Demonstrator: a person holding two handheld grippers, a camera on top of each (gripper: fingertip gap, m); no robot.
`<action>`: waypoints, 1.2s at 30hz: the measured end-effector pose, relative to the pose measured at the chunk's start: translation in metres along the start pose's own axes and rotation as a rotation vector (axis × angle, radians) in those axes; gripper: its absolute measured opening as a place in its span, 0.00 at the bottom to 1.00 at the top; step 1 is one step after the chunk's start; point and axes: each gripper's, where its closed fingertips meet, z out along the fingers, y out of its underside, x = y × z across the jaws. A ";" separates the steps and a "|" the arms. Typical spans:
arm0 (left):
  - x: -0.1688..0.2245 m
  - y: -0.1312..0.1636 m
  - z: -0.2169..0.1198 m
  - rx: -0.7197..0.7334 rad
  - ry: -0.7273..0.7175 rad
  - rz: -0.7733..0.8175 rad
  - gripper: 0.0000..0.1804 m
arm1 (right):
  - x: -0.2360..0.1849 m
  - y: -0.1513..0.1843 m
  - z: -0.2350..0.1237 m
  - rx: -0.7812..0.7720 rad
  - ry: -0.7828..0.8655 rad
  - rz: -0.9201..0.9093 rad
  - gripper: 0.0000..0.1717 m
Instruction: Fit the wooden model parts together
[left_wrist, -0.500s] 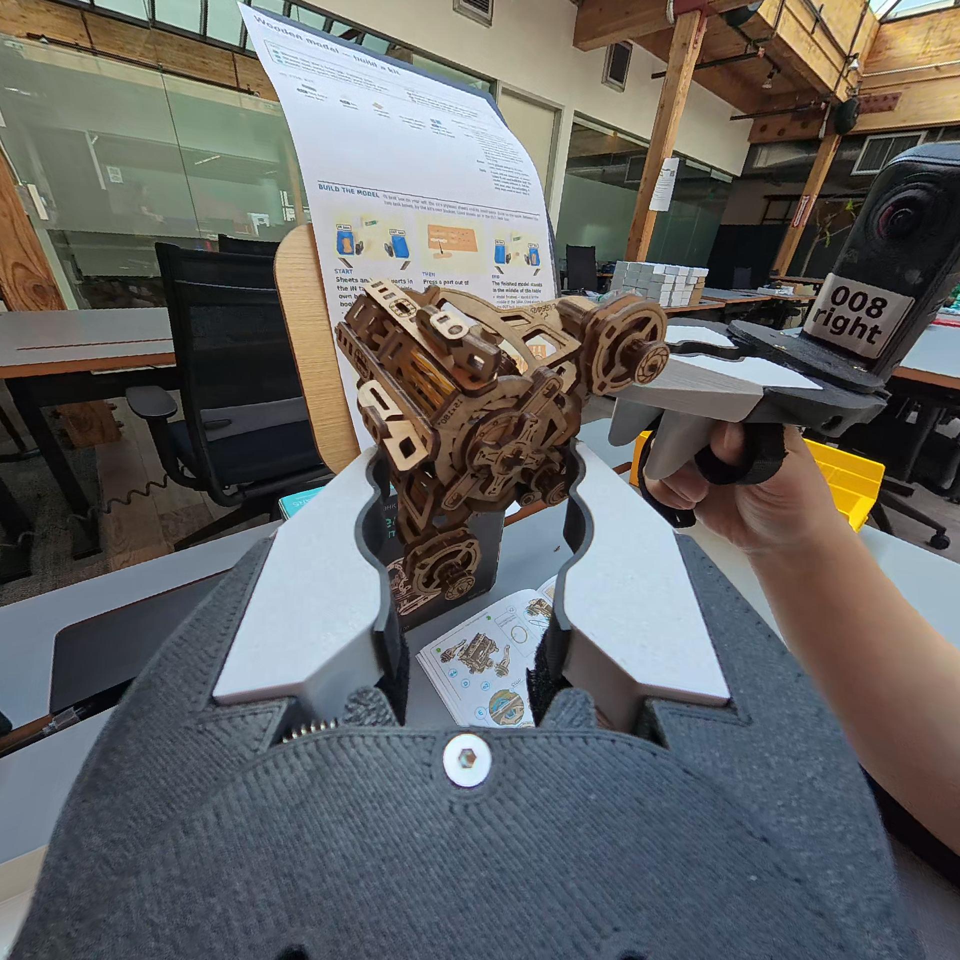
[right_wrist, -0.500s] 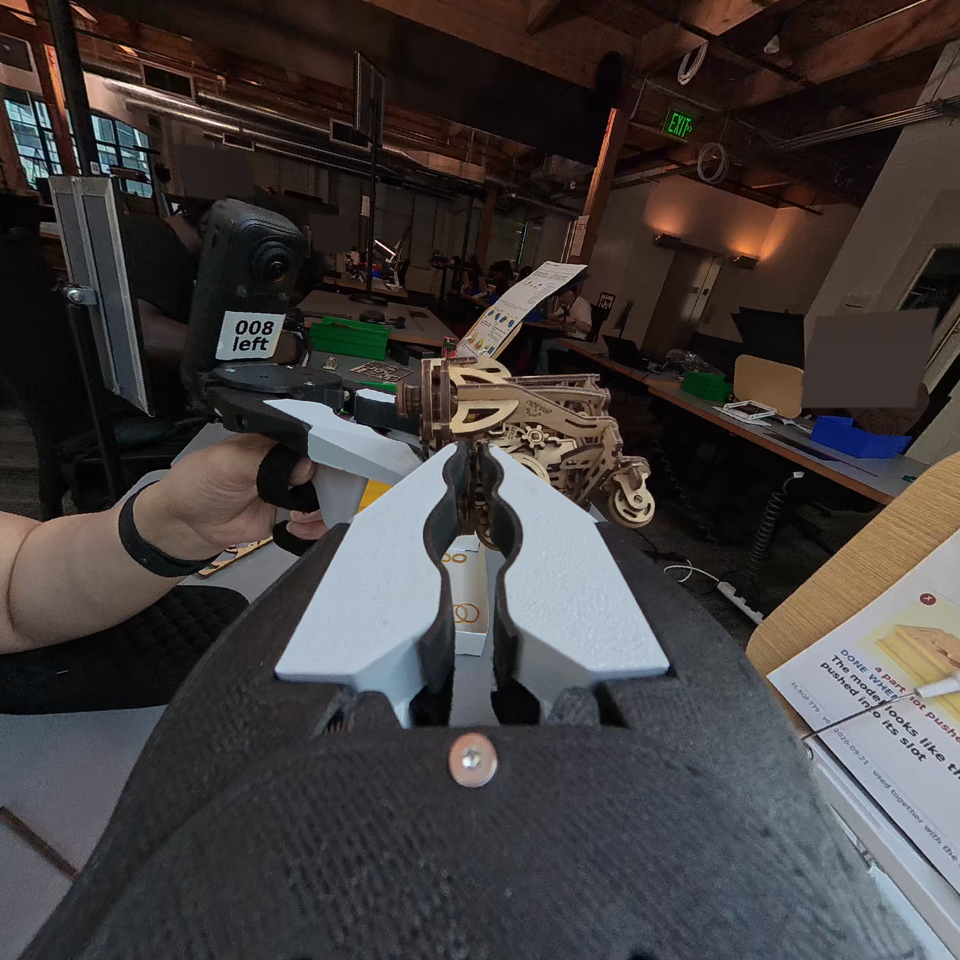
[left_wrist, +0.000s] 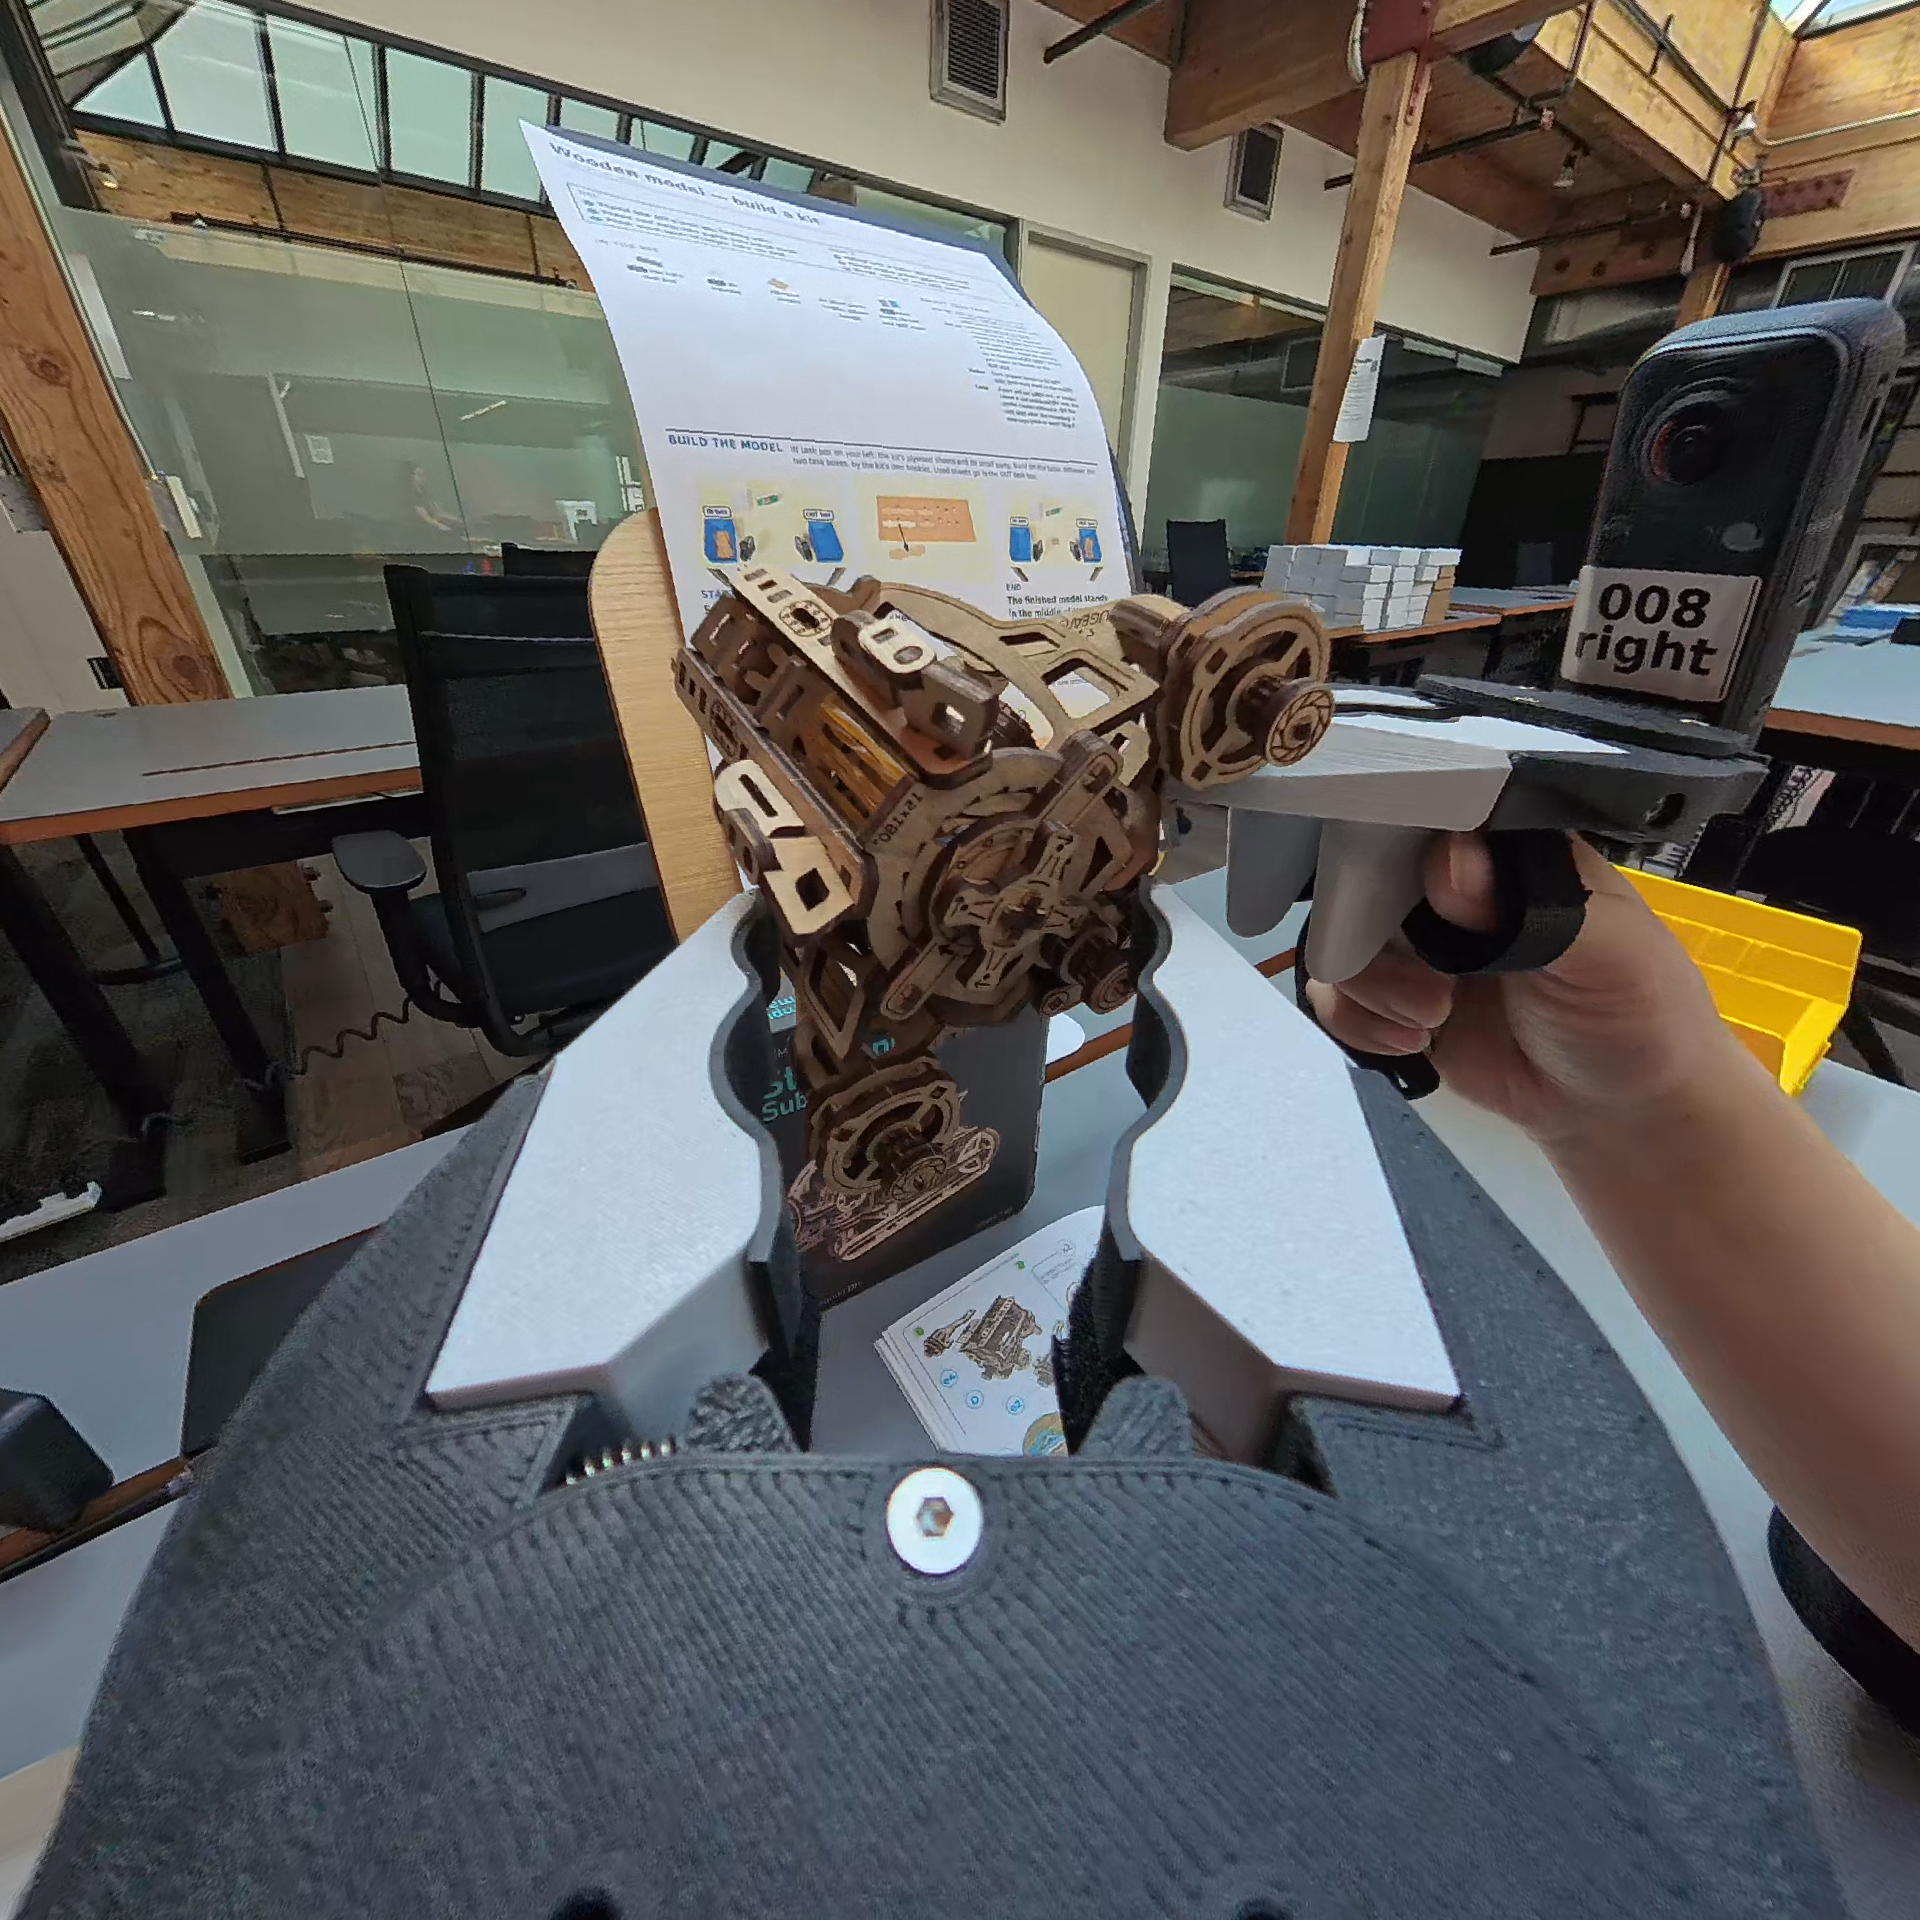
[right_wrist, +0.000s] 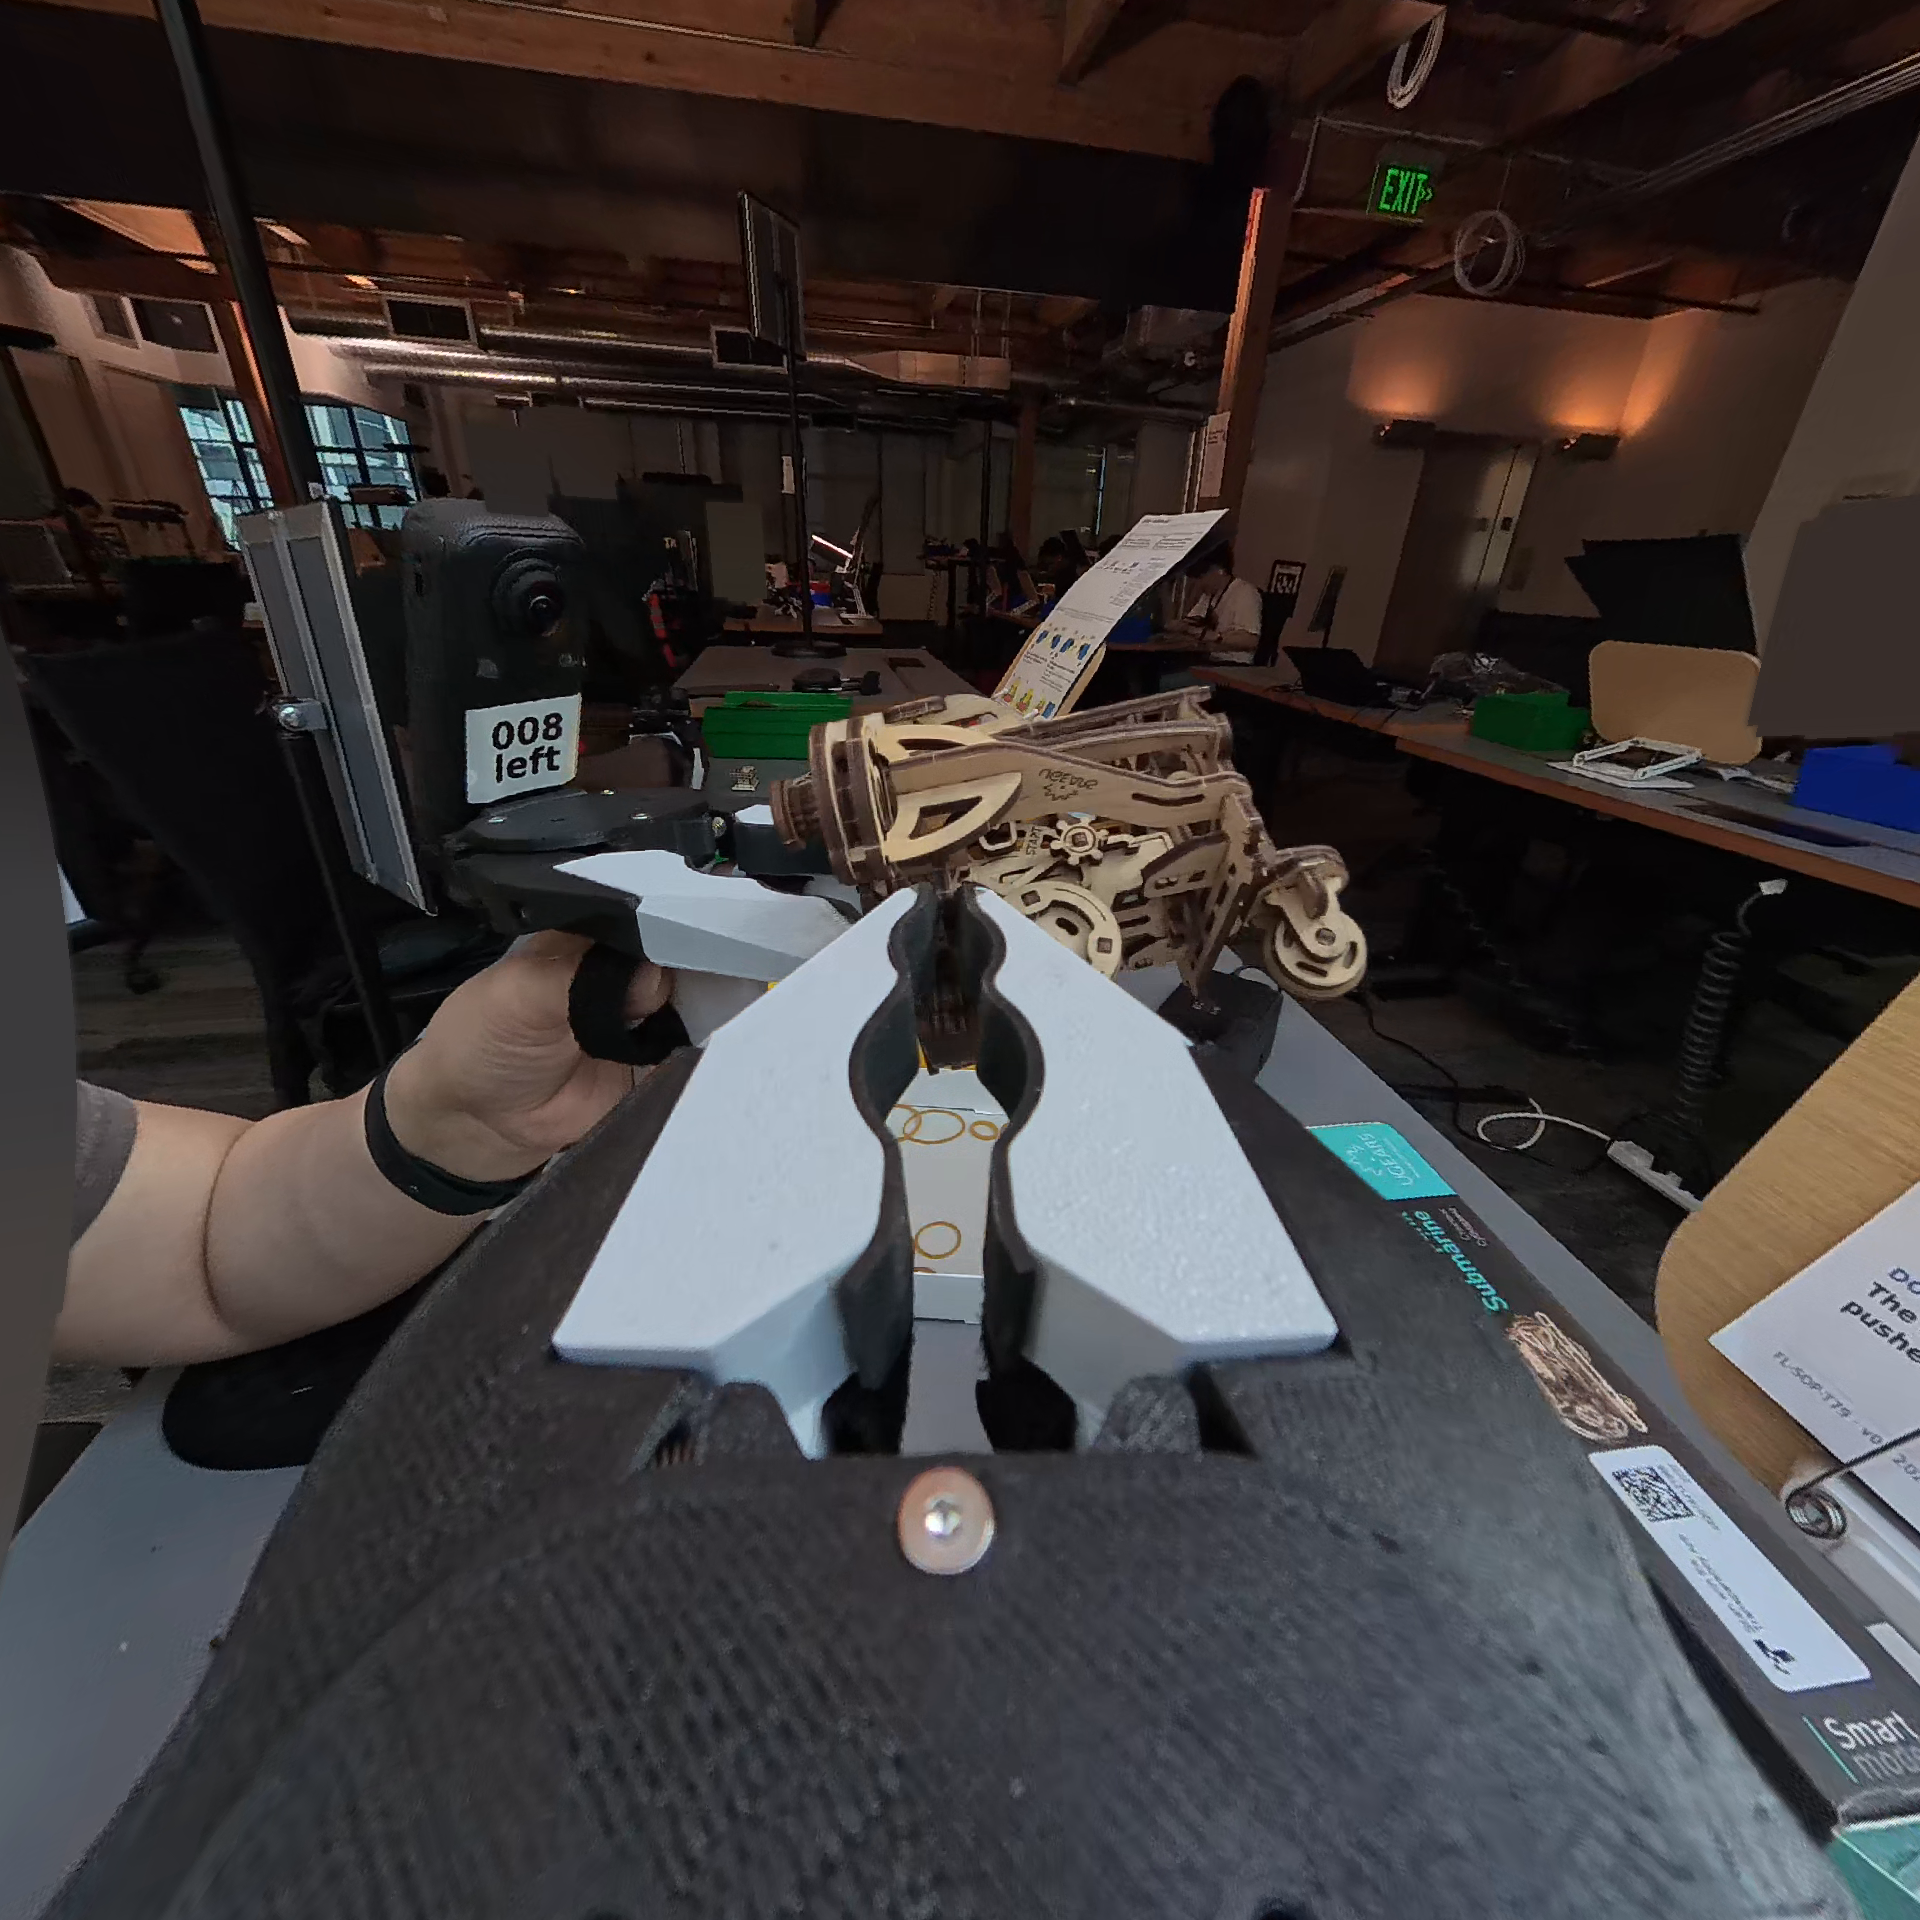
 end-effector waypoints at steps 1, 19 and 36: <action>0.000 -0.001 0.000 0.005 -0.005 0.008 0.37 | 0.000 0.000 0.000 0.006 -0.005 0.016 0.01; 0.022 -0.025 -0.012 0.197 0.006 0.373 0.35 | -0.025 -0.014 -0.013 0.162 -0.127 -0.227 0.01; 0.070 -0.050 -0.051 0.477 -0.148 0.985 0.35 | -0.076 -0.023 -0.037 0.346 -0.198 -0.700 0.02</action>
